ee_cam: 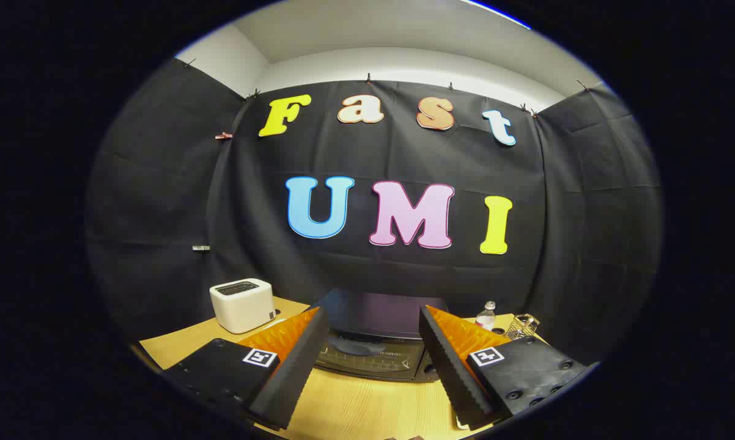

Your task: Open the toaster oven, put the food inside, and close the toaster oven door.

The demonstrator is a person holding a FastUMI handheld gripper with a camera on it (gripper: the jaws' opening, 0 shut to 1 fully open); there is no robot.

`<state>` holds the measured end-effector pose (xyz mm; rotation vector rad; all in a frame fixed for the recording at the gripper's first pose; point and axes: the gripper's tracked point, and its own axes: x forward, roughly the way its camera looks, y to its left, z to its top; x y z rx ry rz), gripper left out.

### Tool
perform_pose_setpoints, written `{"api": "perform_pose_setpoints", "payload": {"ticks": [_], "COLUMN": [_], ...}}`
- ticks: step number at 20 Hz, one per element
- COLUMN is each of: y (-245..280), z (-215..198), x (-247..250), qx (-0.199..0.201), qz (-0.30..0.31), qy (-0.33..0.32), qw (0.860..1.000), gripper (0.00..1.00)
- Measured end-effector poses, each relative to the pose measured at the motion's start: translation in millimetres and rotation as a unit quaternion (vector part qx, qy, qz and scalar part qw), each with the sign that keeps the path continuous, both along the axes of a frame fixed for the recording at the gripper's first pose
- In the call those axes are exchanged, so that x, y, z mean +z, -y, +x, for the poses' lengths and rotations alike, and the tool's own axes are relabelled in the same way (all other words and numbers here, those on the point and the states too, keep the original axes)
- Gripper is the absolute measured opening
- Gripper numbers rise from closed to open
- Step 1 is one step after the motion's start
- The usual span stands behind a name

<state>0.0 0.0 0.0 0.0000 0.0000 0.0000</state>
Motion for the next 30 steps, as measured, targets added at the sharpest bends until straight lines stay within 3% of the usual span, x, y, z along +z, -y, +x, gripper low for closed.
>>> {"api": "perform_pose_setpoints", "payload": {"ticks": [18, 30], "y": [-4, -21], "z": [11, 43], "x": [-16, -50], "qx": [0.0, 0.01], "qz": [0.01, 0.022], "qy": [-0.021, -0.06], "qw": [1.0, 0.998], "gripper": [0.98, 0.98]}}
